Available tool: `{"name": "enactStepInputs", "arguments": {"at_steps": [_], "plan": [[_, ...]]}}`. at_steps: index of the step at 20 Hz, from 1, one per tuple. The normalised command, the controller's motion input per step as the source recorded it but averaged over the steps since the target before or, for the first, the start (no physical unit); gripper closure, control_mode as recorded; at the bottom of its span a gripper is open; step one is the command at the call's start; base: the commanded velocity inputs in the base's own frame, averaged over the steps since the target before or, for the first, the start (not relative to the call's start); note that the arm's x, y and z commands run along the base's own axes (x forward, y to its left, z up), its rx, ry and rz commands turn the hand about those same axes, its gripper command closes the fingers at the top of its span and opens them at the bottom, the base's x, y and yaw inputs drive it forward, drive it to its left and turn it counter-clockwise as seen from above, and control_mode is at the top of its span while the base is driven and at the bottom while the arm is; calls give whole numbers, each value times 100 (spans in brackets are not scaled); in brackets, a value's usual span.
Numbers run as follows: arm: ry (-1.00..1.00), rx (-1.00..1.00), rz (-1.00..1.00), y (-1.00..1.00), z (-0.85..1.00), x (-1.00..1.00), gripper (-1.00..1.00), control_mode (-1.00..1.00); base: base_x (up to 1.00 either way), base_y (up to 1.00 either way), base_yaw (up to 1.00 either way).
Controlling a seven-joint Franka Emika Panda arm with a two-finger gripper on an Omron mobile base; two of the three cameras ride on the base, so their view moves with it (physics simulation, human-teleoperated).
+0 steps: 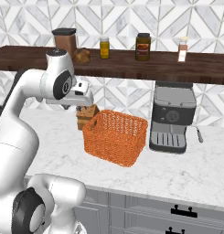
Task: Open the cabinet, pick up the bread from the cabinet and place it in the basket. Then move the basket to the dining counter.
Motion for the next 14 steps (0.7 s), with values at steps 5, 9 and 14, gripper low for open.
{"name": "enactStepInputs", "arguments": {"at_steps": [5, 9, 14], "plan": [[-8, 1, 0, -1, -1, -63, -100, -100, 0, 0, 0], [-20, 0, 0, -7, 41, -76, -100, -100, 0, 0, 0], [-37, 0, -6, -2, 93, -44, -100, -100, 0, 0, 0]]}}
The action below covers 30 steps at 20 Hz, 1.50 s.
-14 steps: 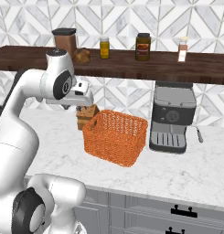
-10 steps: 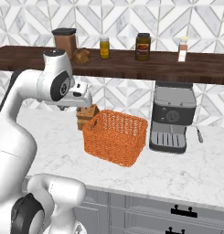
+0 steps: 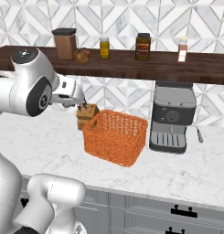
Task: Open the cabinet, pick up the bread from the cabinet and place it in the basket. Then move the basket to the dining counter.
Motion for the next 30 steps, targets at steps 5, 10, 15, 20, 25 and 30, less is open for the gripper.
{"name": "enactStepInputs", "arguments": {"at_steps": [5, 10, 15, 20, 25, 30], "plan": [[-32, 0, -6, 0, 88, -17, -100, -100, 0, 0, 0], [-13, 0, 0, 6, 64, 1, -100, -100, 0, 0, 0], [-3, 0, 0, 25, 37, 19, -100, -100, 0, 0, 0], [0, 0, 0, 31, 2, 43, -100, -100, 0, 0, 0], [7, 0, 0, 3, 0, 64, -100, -100, 0, 0, 0], [7, 0, 0, 0, 0, 69, -100, -100, 0, 0, 0]]}}
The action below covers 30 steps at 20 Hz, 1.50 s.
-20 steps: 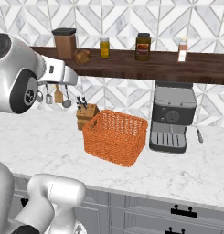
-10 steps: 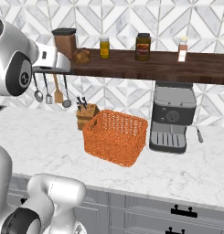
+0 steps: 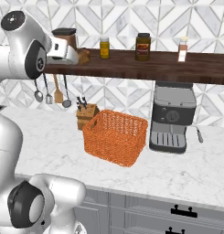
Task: Open the cabinet, pick up the bread from the cabinet and place it in the basket. Then move the basket to the dining counter.
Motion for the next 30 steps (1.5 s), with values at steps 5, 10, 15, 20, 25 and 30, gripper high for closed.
{"name": "enactStepInputs", "arguments": {"at_steps": [5, 10, 15, 20, 25, 30], "plan": [[8, 0, 0, 0, 0, 62, -100, -100, 0, 0, 0], [10, 0, 0, 0, 0, 56, -100, -100, 0, 0, 0], [7, 0, 0, 0, 0, 50, -100, -100, 0, 0, 0], [3, 0, 0, 0, -16, 44, -100, -100, 0, 0, 0], [0, 0, 0, 0, -25, 40, -100, -100, 0, 0, 0], [0, 0, 0, 0, -7, 43, -100, -100, 0, 0, 0]]}}
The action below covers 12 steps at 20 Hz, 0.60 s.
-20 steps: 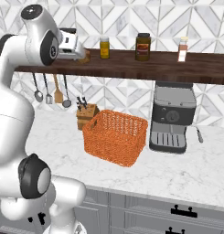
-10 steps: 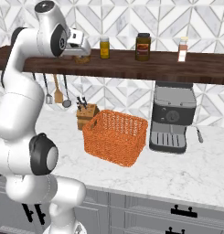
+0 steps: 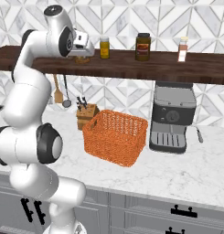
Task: Open the cabinet, pick up the bread from the cabinet and place it in the basket. Then move the basket to the dining counter.
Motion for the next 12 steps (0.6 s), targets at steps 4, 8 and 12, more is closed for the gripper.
{"name": "enactStepInputs", "arguments": {"at_steps": [4, 8, 12], "plan": [[0, 0, 0, 0, 0, 44, -100, -100, 0, 0, 0], [0, 0, 0, 0, 0, 44, -100, -100, 0, 0, 0], [0, 0, 0, 1, -4, 39, -100, -100, 0, 0, 0]]}}
